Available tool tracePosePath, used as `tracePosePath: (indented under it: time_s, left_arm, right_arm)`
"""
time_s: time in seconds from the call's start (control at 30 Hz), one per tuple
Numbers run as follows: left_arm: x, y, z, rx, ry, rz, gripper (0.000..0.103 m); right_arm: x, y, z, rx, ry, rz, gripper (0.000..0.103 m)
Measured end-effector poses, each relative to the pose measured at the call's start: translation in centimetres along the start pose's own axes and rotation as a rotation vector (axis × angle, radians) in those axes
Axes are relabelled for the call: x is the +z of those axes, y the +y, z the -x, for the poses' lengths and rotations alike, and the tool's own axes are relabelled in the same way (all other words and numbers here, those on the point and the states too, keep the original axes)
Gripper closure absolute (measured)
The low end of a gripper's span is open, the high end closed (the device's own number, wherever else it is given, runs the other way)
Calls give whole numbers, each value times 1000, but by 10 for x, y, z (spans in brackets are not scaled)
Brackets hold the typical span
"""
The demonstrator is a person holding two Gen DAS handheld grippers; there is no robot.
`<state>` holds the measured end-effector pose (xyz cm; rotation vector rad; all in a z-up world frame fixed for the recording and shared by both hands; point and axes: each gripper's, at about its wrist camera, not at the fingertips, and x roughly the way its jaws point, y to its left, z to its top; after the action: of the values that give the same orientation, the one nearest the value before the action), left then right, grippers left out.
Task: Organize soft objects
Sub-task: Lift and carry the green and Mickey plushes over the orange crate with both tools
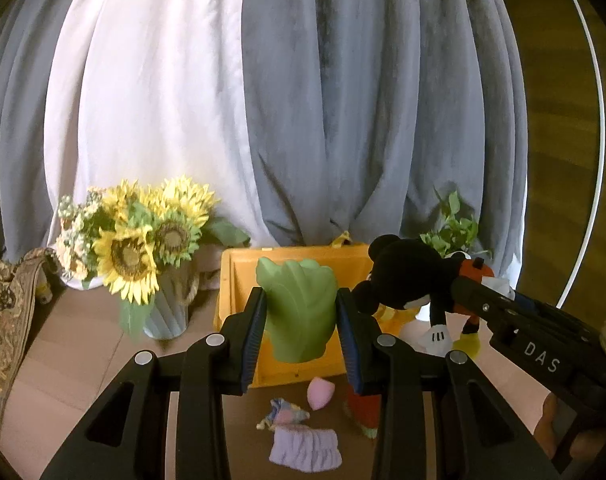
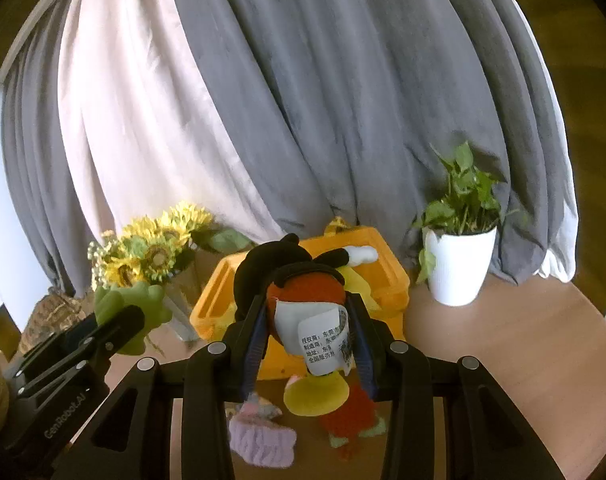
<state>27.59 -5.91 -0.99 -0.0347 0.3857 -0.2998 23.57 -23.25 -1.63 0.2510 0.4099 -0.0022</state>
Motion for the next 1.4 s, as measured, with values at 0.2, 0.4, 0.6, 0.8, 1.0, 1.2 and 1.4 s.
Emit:
tracePosePath:
  time_s: [0.2, 0.4, 0.6, 0.8, 1.0, 1.2, 1.4]
  left_arm:
    - [14, -1, -10, -7, -30, -13, 68]
    - [25, -1, -23, -7, -50, -16, 68]
    - [34, -4, -36, -3, -67, -25, 68]
    - [41, -3, -52, -6, -72, -24, 68]
    - [44, 2, -71, -1, -59, -24, 68]
    - [44, 10, -98, 9, -33, -23, 68]
    - [40, 19, -127, 22, 4, -15, 68]
  right_arm:
    - [13, 1, -7, 3, -32, -5, 63]
    - [27, -1, -19, 10, -51, 8, 63]
    - [37, -4, -32, 24, -51, 6, 63]
    - [45, -5, -44, 35, -56, 13, 63]
    - [52, -6, -61, 38, -55, 27, 63]
    - [57, -6, -85, 52, -44, 37, 62]
    - [58, -8, -116, 78, -17, 41, 63]
